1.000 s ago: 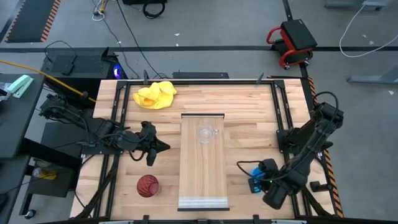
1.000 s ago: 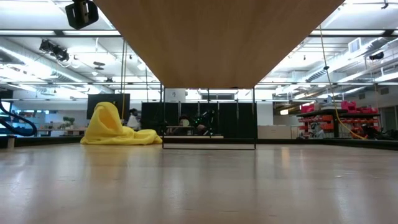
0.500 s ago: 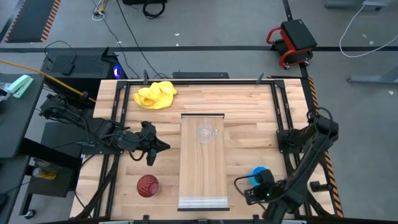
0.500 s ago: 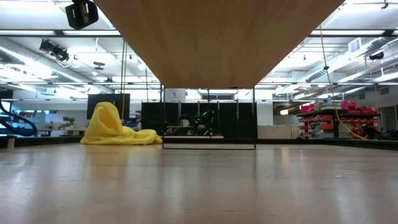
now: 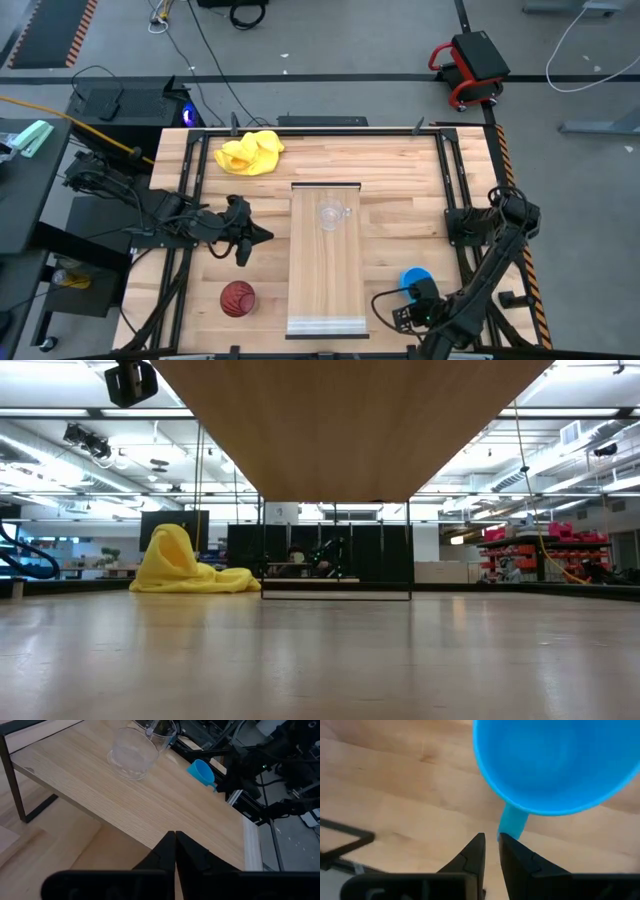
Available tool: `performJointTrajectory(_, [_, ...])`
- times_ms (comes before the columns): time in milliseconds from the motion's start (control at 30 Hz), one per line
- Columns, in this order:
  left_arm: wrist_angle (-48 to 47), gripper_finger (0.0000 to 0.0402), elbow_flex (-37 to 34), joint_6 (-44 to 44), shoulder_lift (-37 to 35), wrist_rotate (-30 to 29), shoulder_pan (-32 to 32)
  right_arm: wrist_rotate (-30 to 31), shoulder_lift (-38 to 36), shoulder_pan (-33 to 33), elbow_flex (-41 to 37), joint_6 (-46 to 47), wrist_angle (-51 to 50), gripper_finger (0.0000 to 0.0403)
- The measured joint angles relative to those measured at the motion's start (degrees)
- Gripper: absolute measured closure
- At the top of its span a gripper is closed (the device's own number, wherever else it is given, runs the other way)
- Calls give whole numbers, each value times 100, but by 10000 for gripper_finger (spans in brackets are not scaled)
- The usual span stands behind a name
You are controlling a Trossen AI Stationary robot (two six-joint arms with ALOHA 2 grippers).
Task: Stack small to large cups/mugs on shelf
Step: Put the blue mug on the shelf
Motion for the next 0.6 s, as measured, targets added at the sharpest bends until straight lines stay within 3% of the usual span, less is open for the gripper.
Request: performJointTrajectory(600, [0, 383, 0, 9, 0, -67, -2, -375, -422, 13, 0, 20, -714, 340])
